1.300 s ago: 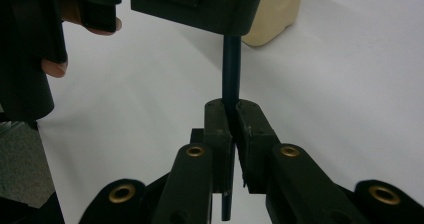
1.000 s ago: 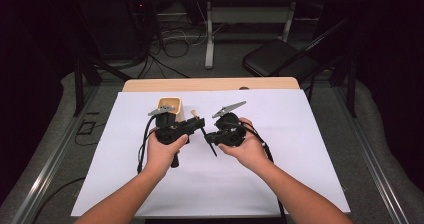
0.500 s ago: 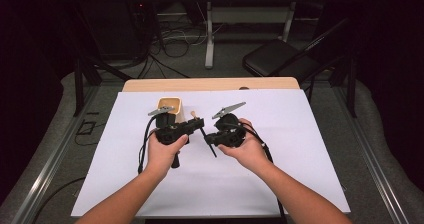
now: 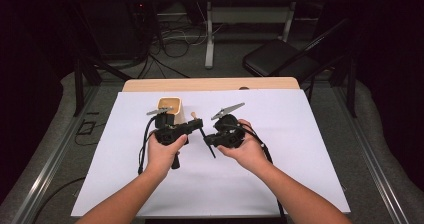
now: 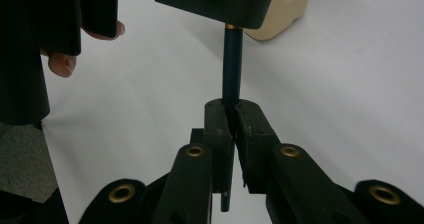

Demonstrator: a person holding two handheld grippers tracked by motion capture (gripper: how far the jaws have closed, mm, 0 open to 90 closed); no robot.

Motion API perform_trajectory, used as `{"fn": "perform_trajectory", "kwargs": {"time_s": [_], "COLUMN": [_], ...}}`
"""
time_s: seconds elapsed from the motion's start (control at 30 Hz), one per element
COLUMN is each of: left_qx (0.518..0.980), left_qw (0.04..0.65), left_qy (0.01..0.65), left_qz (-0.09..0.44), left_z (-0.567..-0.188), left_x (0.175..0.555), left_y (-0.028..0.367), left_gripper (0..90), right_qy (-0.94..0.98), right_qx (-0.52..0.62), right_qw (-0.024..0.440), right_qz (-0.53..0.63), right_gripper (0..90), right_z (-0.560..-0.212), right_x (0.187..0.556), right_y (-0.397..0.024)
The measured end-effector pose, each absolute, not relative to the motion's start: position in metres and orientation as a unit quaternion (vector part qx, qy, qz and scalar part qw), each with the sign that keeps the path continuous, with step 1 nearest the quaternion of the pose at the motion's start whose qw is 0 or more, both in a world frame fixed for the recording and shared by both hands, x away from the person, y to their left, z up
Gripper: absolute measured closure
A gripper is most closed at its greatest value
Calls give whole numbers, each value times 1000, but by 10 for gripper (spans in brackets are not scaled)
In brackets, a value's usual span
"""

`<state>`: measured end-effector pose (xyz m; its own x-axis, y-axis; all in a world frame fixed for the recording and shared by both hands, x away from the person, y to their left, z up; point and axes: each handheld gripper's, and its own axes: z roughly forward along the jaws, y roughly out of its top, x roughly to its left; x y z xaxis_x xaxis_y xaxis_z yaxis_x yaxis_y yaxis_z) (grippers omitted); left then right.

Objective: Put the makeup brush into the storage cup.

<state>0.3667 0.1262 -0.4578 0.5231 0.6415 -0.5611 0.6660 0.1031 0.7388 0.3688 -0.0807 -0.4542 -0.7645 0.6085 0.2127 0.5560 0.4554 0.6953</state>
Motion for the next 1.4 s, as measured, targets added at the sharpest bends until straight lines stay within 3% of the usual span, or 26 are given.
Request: {"fn": "perform_trajectory", "kwargs": {"time_s": [0.83,1.1,1.4], "left_qx": [663,661,665], "left_qw": [563,568,568], "left_qy": [494,491,485], "left_qz": [-27,-19,6], "left_z": [-456,-455,-452], "left_x": [366,365,364], "left_y": [127,129,134], "left_gripper": [833,833,833], "right_qy": [853,852,853], "right_qx": [338,335,326], "right_qw": [35,33,44], "right_qz": [396,401,406], "right_gripper": [832,776,646], "right_z": [-454,-453,-452], "right_x": [367,365,362], "right_y": [-79,-80,-83]}}
